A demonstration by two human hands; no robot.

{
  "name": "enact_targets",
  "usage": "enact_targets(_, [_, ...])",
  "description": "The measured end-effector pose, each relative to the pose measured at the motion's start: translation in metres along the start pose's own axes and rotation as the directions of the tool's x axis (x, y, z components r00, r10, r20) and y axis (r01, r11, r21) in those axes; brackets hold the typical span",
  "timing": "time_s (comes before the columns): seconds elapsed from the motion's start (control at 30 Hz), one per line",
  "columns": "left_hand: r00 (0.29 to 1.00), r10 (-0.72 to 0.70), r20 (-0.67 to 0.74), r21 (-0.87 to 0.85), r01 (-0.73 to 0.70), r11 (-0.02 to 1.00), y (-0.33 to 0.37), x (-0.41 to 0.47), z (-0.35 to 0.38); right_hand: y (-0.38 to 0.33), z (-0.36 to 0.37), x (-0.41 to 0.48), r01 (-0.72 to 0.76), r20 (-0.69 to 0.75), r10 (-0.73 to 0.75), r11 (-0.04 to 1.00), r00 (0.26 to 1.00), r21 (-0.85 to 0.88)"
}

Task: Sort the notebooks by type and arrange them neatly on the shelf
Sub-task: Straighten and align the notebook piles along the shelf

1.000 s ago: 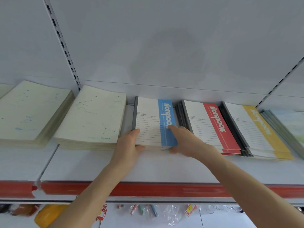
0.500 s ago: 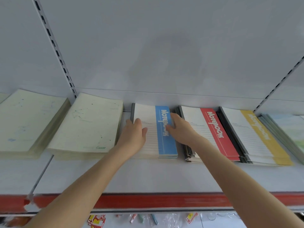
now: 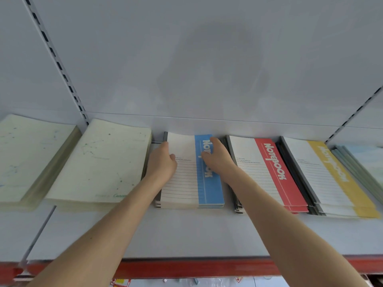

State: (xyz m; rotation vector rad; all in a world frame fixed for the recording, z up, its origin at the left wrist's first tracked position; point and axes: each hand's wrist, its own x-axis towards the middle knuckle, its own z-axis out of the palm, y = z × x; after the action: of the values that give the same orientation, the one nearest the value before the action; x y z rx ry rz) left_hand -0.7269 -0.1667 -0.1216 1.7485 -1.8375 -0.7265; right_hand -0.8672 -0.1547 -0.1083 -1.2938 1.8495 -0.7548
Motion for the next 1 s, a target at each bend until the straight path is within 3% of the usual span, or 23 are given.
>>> enact_targets(0.37, [0.988, 0.058, 0.146, 0.119, -0.076, 0.99, -0.003, -0.008, -0.007, -0.006, -0.008, -0.019, 0.02, 0.073, -0.013, 0.996, 0.997, -0.093])
enact_targets(0.53, [0.968, 0.096, 0.234, 0.168, -0.138, 0.976, -0.007, -0.053, -0.018, 0.007, -0.026, -0.071, 0.16, 0.259, -0.055, 0.902, 0.964, -0.402])
enact_targets(0.63, [0.962, 0.145, 0.231, 0.168, -0.186, 0.968, -0.016, -0.083, -0.021, 0.014, -0.024, -0.099, 0.197, 0.32, -0.035, 0.85, 0.947, -0.488])
enact_targets(1.0, [0.968, 0.234, 0.094, 0.05, -0.239, 0.97, -0.034, -0.103, -0.018, 0.022, -0.007, -0.107, 0.202, 0.19, -0.103, 0.743, 0.976, -0.638])
